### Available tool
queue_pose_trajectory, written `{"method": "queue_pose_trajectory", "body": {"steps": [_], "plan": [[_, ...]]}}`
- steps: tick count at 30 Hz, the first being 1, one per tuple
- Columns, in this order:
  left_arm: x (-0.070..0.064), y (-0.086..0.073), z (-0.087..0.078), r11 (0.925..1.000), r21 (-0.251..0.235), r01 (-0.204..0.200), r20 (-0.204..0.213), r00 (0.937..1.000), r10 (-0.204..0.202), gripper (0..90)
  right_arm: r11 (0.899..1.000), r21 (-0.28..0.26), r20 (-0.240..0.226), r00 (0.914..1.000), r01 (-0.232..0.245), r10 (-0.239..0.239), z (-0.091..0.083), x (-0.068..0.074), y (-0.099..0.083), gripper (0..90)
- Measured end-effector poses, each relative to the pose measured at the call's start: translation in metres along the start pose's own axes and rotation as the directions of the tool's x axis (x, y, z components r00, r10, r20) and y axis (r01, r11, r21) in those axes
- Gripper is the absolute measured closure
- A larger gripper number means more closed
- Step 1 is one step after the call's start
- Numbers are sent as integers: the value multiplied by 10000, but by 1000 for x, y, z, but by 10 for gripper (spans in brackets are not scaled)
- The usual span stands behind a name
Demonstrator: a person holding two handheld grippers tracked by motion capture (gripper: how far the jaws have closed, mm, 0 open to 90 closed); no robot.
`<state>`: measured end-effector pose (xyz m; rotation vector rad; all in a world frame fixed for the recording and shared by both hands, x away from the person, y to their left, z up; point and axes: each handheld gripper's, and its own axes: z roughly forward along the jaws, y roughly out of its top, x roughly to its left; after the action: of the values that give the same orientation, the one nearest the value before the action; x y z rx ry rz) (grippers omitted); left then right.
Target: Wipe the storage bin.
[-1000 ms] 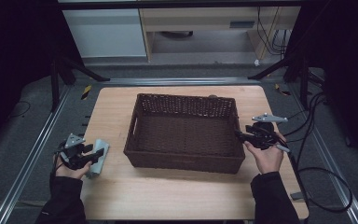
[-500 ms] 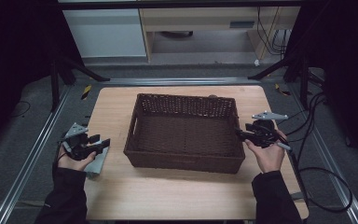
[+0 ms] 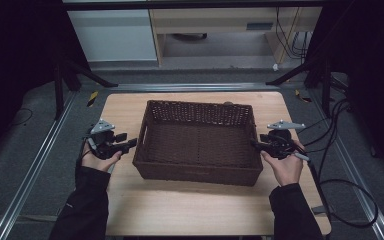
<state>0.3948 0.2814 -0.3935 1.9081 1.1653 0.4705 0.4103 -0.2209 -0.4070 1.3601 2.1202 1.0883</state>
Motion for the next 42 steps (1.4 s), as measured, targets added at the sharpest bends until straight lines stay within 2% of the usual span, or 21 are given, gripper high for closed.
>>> {"method": "queue_pose_trajectory", "body": {"steps": [8,13,15,19,22,25,30,32,34,36,39,42], "plan": [[-11,-2,20,9980,562,-278,232,9994,265,552,9997,227,-7,10000,13,-12,3,2,-2,651],[-12,-5,28,9952,922,-327,63,9995,322,599,9998,184,123,9999,-4,2,5,2,-3,683],[-12,-7,30,9958,904,-115,171,9998,100,606,9999,149,147,9999,11,-13,5,1,-2,688],[-14,-7,29,9954,957,-78,60,10000,73,619,9999,108,208,9997,-93,90,6,0,-2,687],[-18,-8,28,9951,968,-185,-107,9998,196,621,10000,4,310,9995,-33,33,4,0,-2,633],[-22,-13,25,9964,850,-33,-43,10000,36,617,9999,23,216,9997,-111,110,0,-1,-1,609],[-30,-15,20,9952,970,-100,-108,9999,111,599,9996,292,221,9998,-36,30,-4,0,-5,640],[-32,-15,18,9943,1043,-201,-61,9998,209,589,9993,380,300,9995,3,-15,-3,0,-7,682],[-31,-14,18,9945,1002,-299,-28,9995,304,572,9993,365,312,9995,-29,18,-2,1,-8,714],[-28,-12,16,9975,673,-201,-53,9998,205,523,9993,372,322,9995,4,-16,-2,1,-7,720],[-23,-7,16,9984,494,-275,-148,9995,283,517,9994,360,356,9994,-19,6,0,-1,-6,729],[-19,-5,22,9983,532,-258,-94,9996,263,523,9994,340,417,9991,-84,69,3,-3,-4,737]]}}
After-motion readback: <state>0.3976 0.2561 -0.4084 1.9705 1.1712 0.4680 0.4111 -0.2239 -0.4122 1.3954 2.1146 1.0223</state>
